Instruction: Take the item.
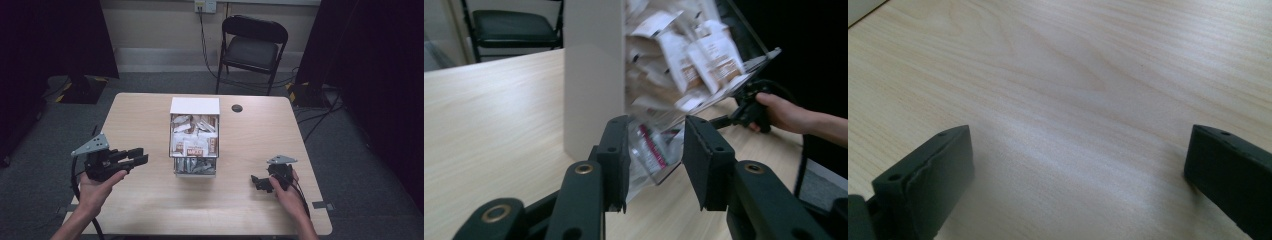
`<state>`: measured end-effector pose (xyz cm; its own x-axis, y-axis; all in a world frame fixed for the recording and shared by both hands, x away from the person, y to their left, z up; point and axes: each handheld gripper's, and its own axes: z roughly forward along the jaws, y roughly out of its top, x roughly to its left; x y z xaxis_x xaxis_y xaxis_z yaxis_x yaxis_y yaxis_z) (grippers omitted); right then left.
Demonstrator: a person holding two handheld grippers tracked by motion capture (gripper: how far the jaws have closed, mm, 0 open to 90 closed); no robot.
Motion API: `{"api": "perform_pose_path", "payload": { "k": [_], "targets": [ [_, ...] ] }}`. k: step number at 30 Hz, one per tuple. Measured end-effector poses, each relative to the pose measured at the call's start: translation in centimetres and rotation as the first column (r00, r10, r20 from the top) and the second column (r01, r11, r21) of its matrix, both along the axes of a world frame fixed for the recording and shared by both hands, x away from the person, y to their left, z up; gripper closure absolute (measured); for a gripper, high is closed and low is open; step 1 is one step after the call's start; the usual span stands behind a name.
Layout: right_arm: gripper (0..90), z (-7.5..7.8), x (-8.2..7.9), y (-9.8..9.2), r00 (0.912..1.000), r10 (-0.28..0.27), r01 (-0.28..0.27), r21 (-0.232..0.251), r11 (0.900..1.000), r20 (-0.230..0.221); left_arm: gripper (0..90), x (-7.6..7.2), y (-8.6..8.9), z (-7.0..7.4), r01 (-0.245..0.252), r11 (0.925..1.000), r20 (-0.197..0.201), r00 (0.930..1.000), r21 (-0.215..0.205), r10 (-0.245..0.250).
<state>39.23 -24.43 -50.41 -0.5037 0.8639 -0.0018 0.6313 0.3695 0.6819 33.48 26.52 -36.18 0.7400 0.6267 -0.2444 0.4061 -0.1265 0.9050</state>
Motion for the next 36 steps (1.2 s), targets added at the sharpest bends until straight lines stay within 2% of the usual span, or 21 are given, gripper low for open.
{"api": "perform_pose_path", "payload": {
  "k": [2,3,6,10,13,15,18,22,25,28,30,36],
  "targets": [
    [0.0,0.0,0.0,0.0,1.0,0.0,0.0,0.0,1.0,0.0,61.7,0.3,-0.5,0.7,0.023,0.9996,0.011,0.9997,0.016,-0.023],
    [0.0,0.0,0.0,0.0,1.0,0.0,0.0,0.0,1.0,0.0,61.7,0.3,-0.8,1.1,0.025,0.9997,0.021,0.9995,0.006,-0.025],
    [0.0,0.0,0.0,0.0,1.0,0.0,0.0,0.0,1.0,0.0,62.3,0.5,-1.5,1.8,0.01,0.9991,0.03,0.9995,0.041,-0.011],
    [0.0,0.0,0.0,0.0,1.0,0.0,0.0,0.0,1.0,0.0,62.2,0.9,-2.0,2.6,0.057,0.9984,0.047,0.9973,-0.005,-0.057],
    [0.0,0.0,0.0,0.0,1.0,0.0,0.0,0.0,1.0,0.0,59.7,1.5,-2.4,3.0,0.109,0.9931,0.066,0.9922,-0.044,-0.105],
    [0.0,0.0,0.0,0.0,1.0,0.0,0.0,0.0,1.0,0.0,59.7,1.9,-3.0,3.4,0.123,0.9918,0.081,0.9895,-0.035,-0.12],
    [0.0,0.0,0.0,0.0,1.0,0.0,0.0,0.0,1.0,0.0,58.0,2.4,-3.9,3.9,0.147,0.988,0.087,0.986,-0.049,-0.142],
    [0.0,0.0,0.0,0.0,1.0,0.0,0.0,0.0,1.0,0.0,55.3,3.3,-5.7,4.4,0.167,0.9857,0.075,0.9835,-0.025,-0.165],
    [0.0,0.0,0.0,0.0,1.0,0.0,0.0,0.001,1.0,0.0,53.2,4.0,-7.4,4.7,0.184,0.982,0.062,0.9805,0.04,-0.187],
    [0.0,0.0,0.0,0.0,1.0,0.0,0.0,0.0,1.0,0.0,51.5,4.5,-8.5,4.6,0.202,0.9787,0.044,0.978,0.036,-0.204],
    [0.0,0.0,0.0,0.0,1.0,0.0,0.0,0.0,1.0,0.0,52.0,4.7,-9.0,4.5,0.203,0.9782,0.045,0.9777,0.042,-0.205],
    [0.0,0.0,0.0,0.0,1.0,0.0,0.0,0.001,1.0,0.0,57.4,5.4,-10.3,4.2,0.235,0.9693,0.048,0.9698,0.071,-0.239]
  ]
}}
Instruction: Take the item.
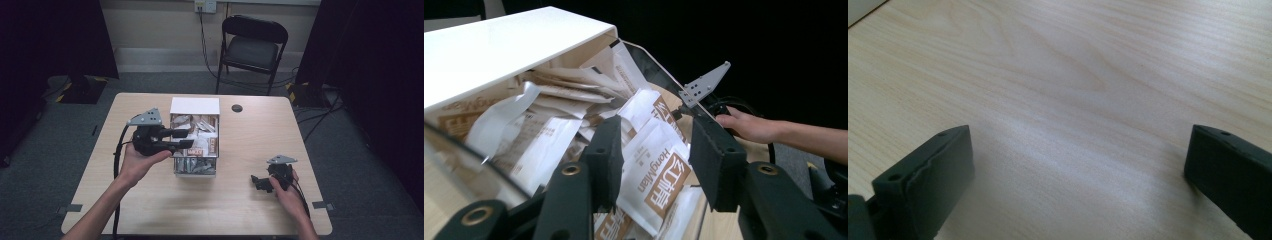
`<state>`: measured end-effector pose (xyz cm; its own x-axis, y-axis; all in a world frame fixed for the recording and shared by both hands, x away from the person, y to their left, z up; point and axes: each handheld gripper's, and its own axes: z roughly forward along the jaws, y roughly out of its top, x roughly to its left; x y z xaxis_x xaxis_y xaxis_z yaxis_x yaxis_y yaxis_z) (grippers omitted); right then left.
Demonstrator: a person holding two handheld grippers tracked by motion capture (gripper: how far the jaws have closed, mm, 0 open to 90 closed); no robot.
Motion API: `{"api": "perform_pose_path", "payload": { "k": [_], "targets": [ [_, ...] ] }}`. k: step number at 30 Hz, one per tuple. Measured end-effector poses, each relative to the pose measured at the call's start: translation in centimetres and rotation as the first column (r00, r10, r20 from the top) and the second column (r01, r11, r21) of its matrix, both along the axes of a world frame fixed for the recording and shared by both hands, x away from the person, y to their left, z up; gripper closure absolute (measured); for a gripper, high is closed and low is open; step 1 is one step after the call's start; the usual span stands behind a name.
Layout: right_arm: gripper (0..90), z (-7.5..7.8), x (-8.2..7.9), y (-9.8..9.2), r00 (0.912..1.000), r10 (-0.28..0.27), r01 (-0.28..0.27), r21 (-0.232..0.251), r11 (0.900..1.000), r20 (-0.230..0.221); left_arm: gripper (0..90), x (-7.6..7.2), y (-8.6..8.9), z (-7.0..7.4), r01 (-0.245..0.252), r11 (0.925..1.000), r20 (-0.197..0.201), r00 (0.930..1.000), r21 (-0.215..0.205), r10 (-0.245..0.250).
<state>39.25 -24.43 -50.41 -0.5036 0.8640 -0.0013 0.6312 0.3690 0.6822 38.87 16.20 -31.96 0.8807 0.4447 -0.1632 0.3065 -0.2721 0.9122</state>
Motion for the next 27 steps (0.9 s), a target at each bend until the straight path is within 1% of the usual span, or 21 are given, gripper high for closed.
{"api": "perform_pose_path", "payload": {
  "k": [1,2,3,4,5,7,8,9,10,11,13,15,17,19,21,22,24,27],
  "targets": [
    [0.0,0.0,0.0,0.0,1.0,0.0,0.0,0.0,1.0,0.0,58.7,0.1,-0.2,0.0,-0.002,0.9999,0.005,1.0,0.012,0.002],
    [0.0,0.0,0.0,0.0,1.0,0.0,0.0,0.0,1.0,0.0,58.7,0.2,-0.3,0.0,-0.001,0.9999,0.004,1.0,0.013,0.001],
    [0.0,0.0,0.0,0.0,1.0,0.0,0.0,0.0,1.0,0.0,59.0,0.5,-0.5,0.0,0.01,0.9999,0.002,0.9999,0.013,-0.01],
    [0.0,0.0,0.0,0.0,1.0,0.0,0.0,0.0,1.0,0.0,61.8,0.6,-0.5,0.0,0.008,0.9997,0.009,0.9999,0.022,-0.008],
    [0.0,0.0,0.0,0.0,1.0,0.0,0.0,0.0,1.0,0.0,62.0,0.6,-0.6,0.0,-0.001,0.9997,0.011,0.9999,0.023,0.0],
    [0.0,0.0,0.0,0.0,1.0,0.0,0.0,0.0,1.0,0.0,65.6,0.9,-0.6,-0.1,0.021,0.9998,-0.003,0.9998,0.004,-0.021],
    [0.0,0.0,0.0,0.0,1.0,0.0,0.0,0.0,1.0,0.0,66.2,1.0,-0.7,-0.1,0.025,0.9996,-0.003,0.9997,0.015,-0.025],
    [0.0,0.0,0.0,0.0,1.0,0.0,0.0,0.0,1.0,0.0,67.8,1.1,-0.8,-0.2,0.016,0.9991,0.009,0.9998,0.04,-0.016],
    [0.0,0.0,0.0,0.0,1.0,0.0,0.0,0.0,1.0,0.0,68.1,1.3,-0.9,-0.3,0.006,0.9989,0.009,0.9999,0.046,-0.006],
    [0.0,0.0,0.0,0.0,1.0,0.0,0.0,0.0,1.0,0.0,68.9,1.4,-0.9,-0.4,0.011,0.9988,0.002,0.9999,0.049,-0.011],
    [0.0,0.0,0.0,0.0,1.0,0.0,0.0,0.0,1.0,0.0,70.7,1.6,-1.0,-0.6,0.002,0.9975,0.002,1.0,0.07,-0.002],
    [0.0,0.0,0.0,0.0,1.0,0.0,0.0,0.0,1.0,0.0,72.6,1.6,-1.1,-0.7,0.01,0.9963,0.01,0.9999,0.085,-0.011],
    [0.0,0.0,0.0,0.0,1.0,0.0,0.0,0.0,1.0,0.0,73.9,1.5,-1.2,-0.7,0.002,0.9944,0.02,0.9998,0.106,-0.005],
    [0.0,0.0,0.0,0.0,1.0,0.0,0.0,0.0,1.0,0.0,75.0,1.4,-1.2,-0.7,0.001,0.9934,0.024,0.9997,0.115,-0.004],
    [0.0,0.0,0.0,0.0,1.0,0.0,0.0,0.0,1.0,0.0,78.4,1.5,-1.2,-0.8,0.005,0.9918,0.034,0.9994,0.128,-0.009],
    [0.0,0.0,0.0,0.0,1.0,0.0,0.0,0.0,1.0,0.0,83.7,1.5,-1.0,-0.8,0.012,0.9924,0.033,0.9993,0.122,-0.016],
    [0.0,0.0,0.0,0.0,1.0,0.0,0.0,0.0,1.0,0.0,88.6,1.4,-0.9,-0.7,0.024,0.9935,0.03,0.9992,0.111,-0.027],
    [0.0,0.0,0.0,0.0,1.0,0.0,0.0,0.0,1.0,0.0,90.0,1.2,-0.8,-0.6,0.029,0.9924,0.039,0.9986,0.12,-0.034]
  ]
}}
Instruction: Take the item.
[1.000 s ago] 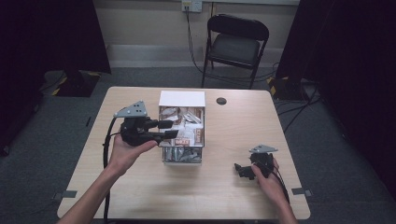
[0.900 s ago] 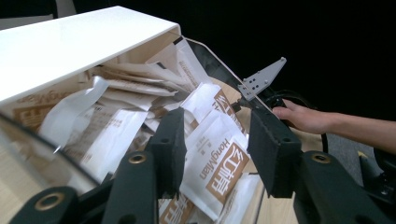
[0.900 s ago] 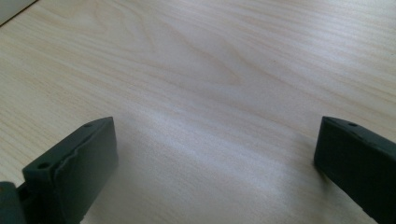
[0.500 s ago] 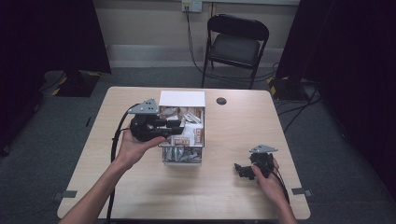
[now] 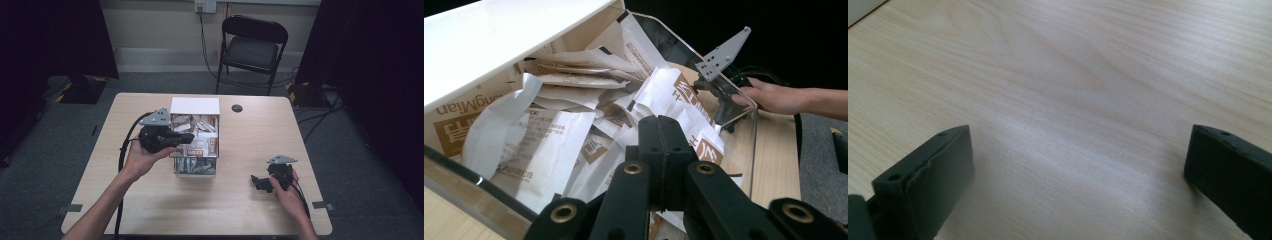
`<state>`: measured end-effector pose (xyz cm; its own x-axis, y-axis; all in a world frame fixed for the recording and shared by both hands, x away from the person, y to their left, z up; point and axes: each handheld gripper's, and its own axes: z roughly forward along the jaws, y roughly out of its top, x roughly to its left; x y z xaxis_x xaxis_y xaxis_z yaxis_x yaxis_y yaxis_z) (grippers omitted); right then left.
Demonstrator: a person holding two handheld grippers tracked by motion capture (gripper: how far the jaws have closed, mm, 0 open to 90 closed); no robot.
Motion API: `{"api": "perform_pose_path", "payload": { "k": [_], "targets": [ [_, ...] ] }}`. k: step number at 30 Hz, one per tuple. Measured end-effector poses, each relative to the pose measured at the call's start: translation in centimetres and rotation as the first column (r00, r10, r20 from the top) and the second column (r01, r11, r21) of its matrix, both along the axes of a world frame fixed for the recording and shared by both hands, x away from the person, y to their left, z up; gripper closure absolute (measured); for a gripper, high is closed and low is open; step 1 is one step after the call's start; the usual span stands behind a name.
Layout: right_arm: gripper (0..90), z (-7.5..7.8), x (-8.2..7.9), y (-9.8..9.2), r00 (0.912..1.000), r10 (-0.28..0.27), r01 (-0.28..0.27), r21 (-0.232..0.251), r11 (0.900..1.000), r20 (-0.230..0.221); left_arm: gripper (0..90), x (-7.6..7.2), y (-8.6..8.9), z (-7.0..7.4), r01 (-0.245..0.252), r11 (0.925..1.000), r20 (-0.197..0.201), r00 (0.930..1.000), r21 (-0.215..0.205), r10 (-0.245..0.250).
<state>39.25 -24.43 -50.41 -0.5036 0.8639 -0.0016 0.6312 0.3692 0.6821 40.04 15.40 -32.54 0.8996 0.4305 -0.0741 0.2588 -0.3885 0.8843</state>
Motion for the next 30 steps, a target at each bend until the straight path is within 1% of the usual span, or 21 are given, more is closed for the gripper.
{"api": "perform_pose_path", "payload": {
  "k": [4,6,8,10,13,15,16,18,20,21,25,30],
  "targets": [
    [0.0,0.0,0.0,0.0,1.0,0.0,0.0,0.0,1.0,0.0,90.0,-0.2,0.2,0.4,0.008,0.9995,-0.009,0.9999,-0.03,-0.008],
    [0.0,0.0,0.0,0.0,1.0,0.0,0.0,0.0,1.0,0.0,90.0,-0.6,0.3,0.6,0.022,0.9983,-0.017,0.9996,-0.054,-0.023],
    [0.0,0.0,0.0,0.0,1.0,0.0,0.0,0.0,1.0,0.0,90.0,-1.0,0.4,0.8,0.036,0.9971,-0.013,0.9992,-0.067,-0.037],
    [0.0,0.0,0.0,0.0,1.0,0.0,0.0,0.0,1.0,0.0,90.0,-1.4,0.5,1.0,0.056,0.9947,-0.021,0.9981,-0.086,-0.059],
    [0.0,0.0,0.0,0.0,1.0,0.0,0.0,0.0,1.0,0.0,90.0,-2.2,0.4,1.2,0.08,0.9938,-0.009,0.9967,-0.077,-0.081],
    [0.0,0.0,0.0,0.0,1.0,0.0,0.0,0.0,1.0,0.0,90.0,-2.4,0.3,1.1,0.084,0.993,-0.005,0.9964,-0.083,-0.085],
    [0.0,0.0,0.0,0.0,1.0,0.0,0.0,0.0,1.0,0.0,90.0,-2.3,0.3,1.0,0.091,0.992,-0.014,0.9956,-0.088,-0.093],
    [0.0,0.0,0.0,0.0,1.0,0.0,0.0,0.0,1.0,0.0,88.7,-2.1,0.3,0.8,0.084,0.993,-0.019,0.9961,-0.083,-0.086],
    [0.0,0.0,0.0,0.0,1.0,0.0,0.0,0.0,1.0,0.0,87.6,-1.7,0.3,0.5,0.097,0.9898,-0.036,0.9942,-0.104,-0.101],
    [0.0,0.0,0.0,0.0,1.0,0.0,0.0,0.0,1.0,0.0,85.8,-1.7,0.2,0.4,0.09,0.9905,-0.041,0.9947,-0.105,-0.094],
    [0.0,0.0,0.0,0.0,1.0,0.0,0.0,0.0,1.0,0.0,79.6,-1.3,0.0,0.1,0.079,0.9927,-0.048,0.9954,-0.092,-0.083],
    [0.0,0.0,0.0,0.0,1.0,0.0,0.0,0.0,1.0,0.0,77.9,-1.1,-0.3,-0.1,0.082,0.9928,-0.056,0.9946,-0.087,-0.087]
  ]
}}
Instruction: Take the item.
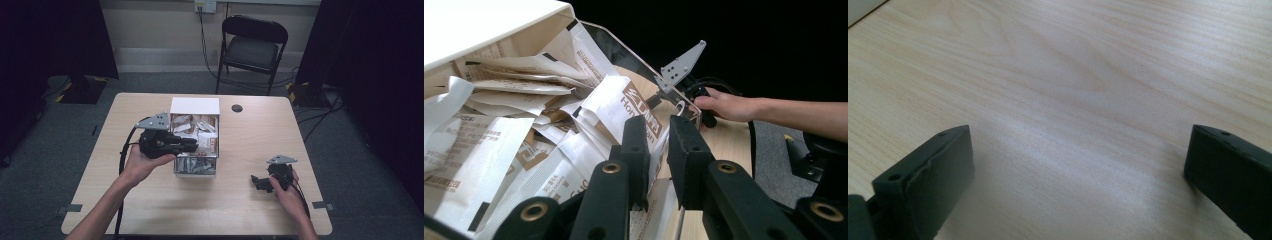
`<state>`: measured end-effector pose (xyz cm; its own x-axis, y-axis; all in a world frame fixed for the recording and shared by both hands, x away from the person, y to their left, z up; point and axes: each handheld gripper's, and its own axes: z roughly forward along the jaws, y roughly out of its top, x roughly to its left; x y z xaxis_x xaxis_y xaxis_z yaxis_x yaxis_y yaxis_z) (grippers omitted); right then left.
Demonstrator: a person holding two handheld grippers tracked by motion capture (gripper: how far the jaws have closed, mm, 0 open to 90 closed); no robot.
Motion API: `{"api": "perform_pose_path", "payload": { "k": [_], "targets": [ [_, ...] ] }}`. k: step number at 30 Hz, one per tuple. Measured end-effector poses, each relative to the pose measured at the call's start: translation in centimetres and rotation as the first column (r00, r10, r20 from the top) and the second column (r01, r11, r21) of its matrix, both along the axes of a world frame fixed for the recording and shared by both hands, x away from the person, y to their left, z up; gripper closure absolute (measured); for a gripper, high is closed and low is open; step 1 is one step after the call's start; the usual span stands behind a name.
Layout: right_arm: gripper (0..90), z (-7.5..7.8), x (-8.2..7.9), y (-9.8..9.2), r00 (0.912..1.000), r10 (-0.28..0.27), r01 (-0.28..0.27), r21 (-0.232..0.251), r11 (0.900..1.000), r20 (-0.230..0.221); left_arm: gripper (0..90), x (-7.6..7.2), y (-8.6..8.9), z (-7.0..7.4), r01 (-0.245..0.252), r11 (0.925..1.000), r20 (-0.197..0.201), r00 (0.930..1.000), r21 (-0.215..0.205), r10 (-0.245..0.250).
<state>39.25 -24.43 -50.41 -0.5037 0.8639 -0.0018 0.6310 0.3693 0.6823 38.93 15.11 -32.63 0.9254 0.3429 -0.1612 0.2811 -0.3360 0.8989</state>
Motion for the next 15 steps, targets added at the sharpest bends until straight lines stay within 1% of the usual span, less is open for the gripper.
{"api": "perform_pose_path", "payload": {
  "k": [6,9,13,15],
  "targets": [
    [0.0,0.0,0.0,0.0,1.0,0.0,0.0,0.0,1.0,0.0,74.5,0.01,-0.36,-0.24,0.008,0.9998,-0.001,1.0,0.02,-0.008],
    [0.0,0.0,0.0,0.0,1.0,0.0,0.0,0.0,1.0,0.0,74.6,-0.01,-0.41,-0.26,0.01,0.9996,0.003,0.9999,0.027,-0.01],
    [0.0,0.0,0.0,0.0,1.0,0.0,0.0,0.0,1.0,0.0,74.6,0.08,-0.41,-0.42,0.01,0.9992,-0.002,0.9999,0.039,-0.01],
    [0.0,0.0,0.0,0.0,1.0,0.0,0.0,0.0,1.0,0.0,76.1,0.1,-0.34,-0.47,0.011,0.9992,-0.004,0.9999,0.038,-0.01]
  ]
}}
